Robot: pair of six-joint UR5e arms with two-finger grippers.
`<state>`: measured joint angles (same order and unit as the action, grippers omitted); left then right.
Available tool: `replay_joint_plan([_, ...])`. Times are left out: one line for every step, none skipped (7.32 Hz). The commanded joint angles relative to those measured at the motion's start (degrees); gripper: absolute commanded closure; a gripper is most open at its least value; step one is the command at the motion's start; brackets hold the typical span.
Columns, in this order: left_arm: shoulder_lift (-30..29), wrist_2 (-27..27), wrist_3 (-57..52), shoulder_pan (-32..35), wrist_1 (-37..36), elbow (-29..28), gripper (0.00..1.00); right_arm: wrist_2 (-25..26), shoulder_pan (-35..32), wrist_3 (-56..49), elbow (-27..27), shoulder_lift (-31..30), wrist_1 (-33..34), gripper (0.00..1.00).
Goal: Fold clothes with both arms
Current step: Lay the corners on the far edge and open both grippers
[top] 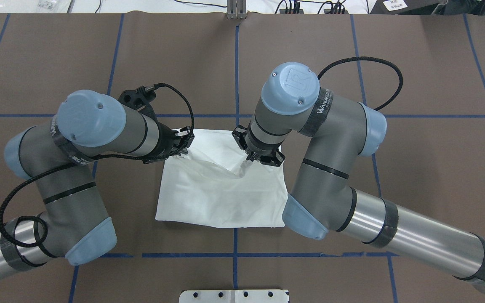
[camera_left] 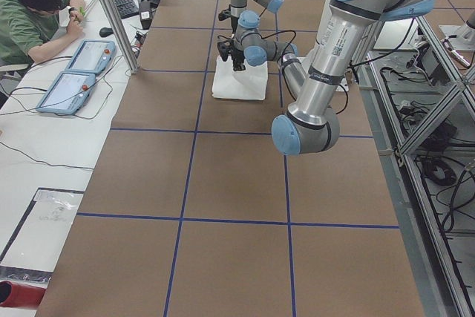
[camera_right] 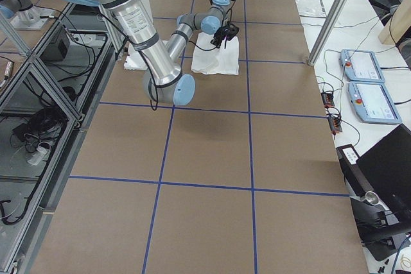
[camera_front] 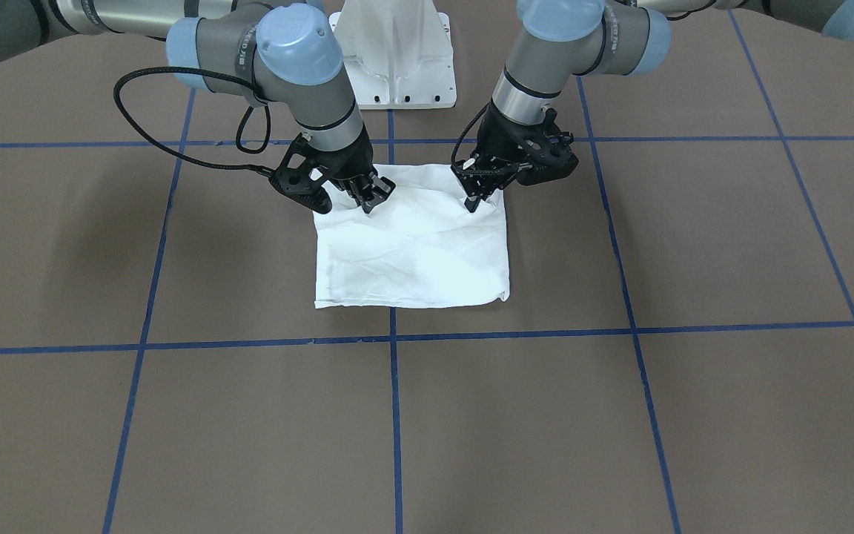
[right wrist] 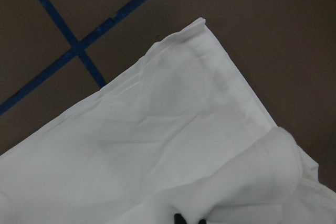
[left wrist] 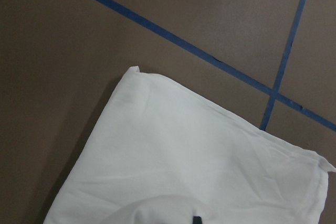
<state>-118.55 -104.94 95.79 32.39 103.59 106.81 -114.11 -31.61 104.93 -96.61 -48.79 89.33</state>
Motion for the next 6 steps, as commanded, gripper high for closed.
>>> replay_joint_plan([-0.3, -0.4, -1.1, 1.4, 0.6, -1.6, 1.0, 0.0, -0.6, 0.0, 1.2, 0.4, 0.0, 1.0])
replay_joint_plan([-0.3, -0.3, -0.9, 1.5, 1.3, -1.9, 1.0, -0.1, -1.0, 0.1, 1.2, 0.6, -0.4, 1.0])
replay_joint_plan([-1.1, -0.3, -0.4, 2.1, 1.6, -2.7, 0.53, -0.1, -1.6, 0.3, 1.8, 0.6, -2.6, 0.37])
replay_joint_plan([-2.5, -0.3, 0.0, 2.8, 2.0, -5.1, 0.01, -0.1, -2.6, 0.4, 2.7, 0.5, -3.8, 0.01])
replay_joint_plan([-3.2, -0.3, 0.4, 4.7, 1.9, -6.2, 0.0, -0.5, -4.3, 0.2, 3.1, 0.2, -4.0, 0.0])
replay_joint_plan([-3.0, -0.4, 0.0, 5.5, 1.8, -6.3, 0.0, -1.2, -5.2, -0.3, 3.4, 0.0, -4.1, 0.0])
